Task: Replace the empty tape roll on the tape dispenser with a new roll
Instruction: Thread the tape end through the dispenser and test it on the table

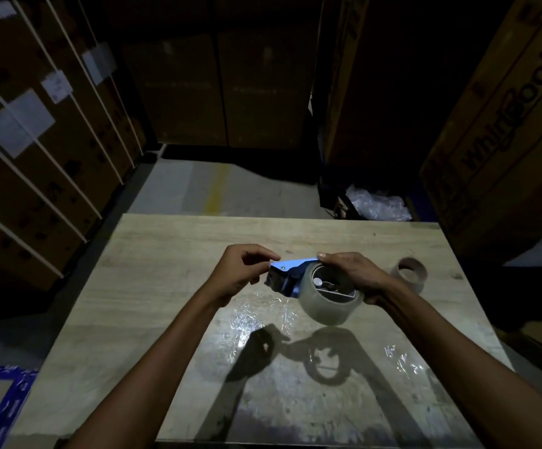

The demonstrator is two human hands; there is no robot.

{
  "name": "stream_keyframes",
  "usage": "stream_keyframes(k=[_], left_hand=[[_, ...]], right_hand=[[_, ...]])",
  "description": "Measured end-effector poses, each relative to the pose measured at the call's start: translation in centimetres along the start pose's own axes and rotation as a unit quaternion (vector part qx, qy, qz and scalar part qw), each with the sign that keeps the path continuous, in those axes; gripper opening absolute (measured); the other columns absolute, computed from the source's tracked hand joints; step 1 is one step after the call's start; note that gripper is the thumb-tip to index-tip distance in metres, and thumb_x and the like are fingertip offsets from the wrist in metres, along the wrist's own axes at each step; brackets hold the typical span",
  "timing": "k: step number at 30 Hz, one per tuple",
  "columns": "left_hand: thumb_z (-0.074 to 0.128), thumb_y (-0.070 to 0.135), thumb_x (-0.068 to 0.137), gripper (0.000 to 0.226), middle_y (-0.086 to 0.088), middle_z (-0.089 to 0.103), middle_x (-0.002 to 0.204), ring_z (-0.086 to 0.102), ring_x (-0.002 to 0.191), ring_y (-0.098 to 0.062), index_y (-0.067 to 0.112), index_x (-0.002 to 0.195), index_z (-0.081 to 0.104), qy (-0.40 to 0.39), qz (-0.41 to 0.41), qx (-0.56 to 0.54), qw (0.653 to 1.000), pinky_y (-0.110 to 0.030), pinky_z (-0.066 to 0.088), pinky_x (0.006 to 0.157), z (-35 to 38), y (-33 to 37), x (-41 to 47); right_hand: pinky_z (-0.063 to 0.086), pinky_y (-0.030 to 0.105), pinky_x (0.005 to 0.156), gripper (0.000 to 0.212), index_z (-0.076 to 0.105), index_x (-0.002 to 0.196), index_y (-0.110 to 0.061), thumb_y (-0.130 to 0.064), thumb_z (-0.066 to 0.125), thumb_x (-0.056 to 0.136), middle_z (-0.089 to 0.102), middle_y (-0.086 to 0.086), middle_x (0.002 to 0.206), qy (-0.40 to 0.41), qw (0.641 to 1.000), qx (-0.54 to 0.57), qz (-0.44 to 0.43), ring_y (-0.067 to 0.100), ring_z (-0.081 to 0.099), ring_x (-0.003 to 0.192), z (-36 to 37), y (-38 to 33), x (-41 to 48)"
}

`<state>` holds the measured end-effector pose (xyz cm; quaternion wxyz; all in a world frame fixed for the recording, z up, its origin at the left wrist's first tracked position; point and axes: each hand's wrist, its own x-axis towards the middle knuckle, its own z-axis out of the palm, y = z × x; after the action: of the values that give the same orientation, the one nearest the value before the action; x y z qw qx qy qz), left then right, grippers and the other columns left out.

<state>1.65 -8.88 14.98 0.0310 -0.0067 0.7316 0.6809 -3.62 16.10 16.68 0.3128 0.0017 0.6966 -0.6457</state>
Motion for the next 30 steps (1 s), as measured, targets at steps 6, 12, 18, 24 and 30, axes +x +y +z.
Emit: stream_keyframes(k=[6,12,18,24,30], left_hand=[[0.062,-0.009,0.088,0.009,-0.017,0.064,0.064,0.059,0.047,-0.016,-0.007,0.094,0.069,0.008,-0.133,0.024,0.991,-0.026,0.048,0.051,-0.5,-1.9,-0.1],[0.069,0.010,0.090,0.023,-0.025,0.063,0.077,0.063,0.055,-0.027,-0.013,0.093,0.066,0.054,-0.247,-0.083,0.964,-0.028,0.059,0.057,0.0,-3.6,0.3],[0.081,0.000,0.077,0.022,-0.021,0.066,0.078,0.067,0.060,-0.024,-0.006,0.093,0.066,0.045,-0.312,-0.091,0.945,-0.030,0.058,0.054,0.3,-5.6,0.9],[0.062,-0.017,0.082,0.020,-0.025,0.064,0.081,0.062,0.059,-0.029,0.000,0.093,0.064,0.047,-0.337,-0.018,0.940,-0.025,0.051,0.041,0.5,-7.8,1.4],[0.066,-0.009,0.076,0.026,-0.017,0.066,0.071,0.065,0.060,-0.029,0.016,0.076,0.059,0.068,-0.249,0.126,0.958,-0.036,0.055,0.057,2.0,-11.0,1.6]], right_hand=[[0.045,0.032,0.062,0.032,0.074,0.082,-0.005,-0.035,0.068,0.091,0.072,0.013,0.076,0.015,0.998,-0.067,-0.009,0.029,0.064,0.068,0.7,1.2,0.4],[0.052,0.033,0.057,0.026,0.078,0.079,-0.024,-0.047,0.070,0.086,0.072,-0.007,0.066,0.086,0.955,-0.273,-0.079,0.016,0.068,0.063,2.0,1.8,0.9],[0.055,0.037,0.070,0.026,0.080,0.094,-0.029,-0.050,0.069,0.086,0.074,-0.007,0.093,0.127,0.871,-0.445,-0.165,0.012,0.066,0.082,3.8,3.1,0.7],[0.052,0.035,0.070,0.030,0.076,0.106,-0.035,-0.055,0.065,0.086,0.065,-0.005,0.098,0.127,0.830,-0.516,-0.169,0.016,0.063,0.089,4.1,4.6,0.5],[0.037,0.027,0.066,0.040,0.070,0.120,-0.032,-0.056,0.062,0.088,0.059,0.001,0.116,0.096,0.770,-0.611,-0.160,0.022,0.061,0.092,4.2,5.3,0.8]])
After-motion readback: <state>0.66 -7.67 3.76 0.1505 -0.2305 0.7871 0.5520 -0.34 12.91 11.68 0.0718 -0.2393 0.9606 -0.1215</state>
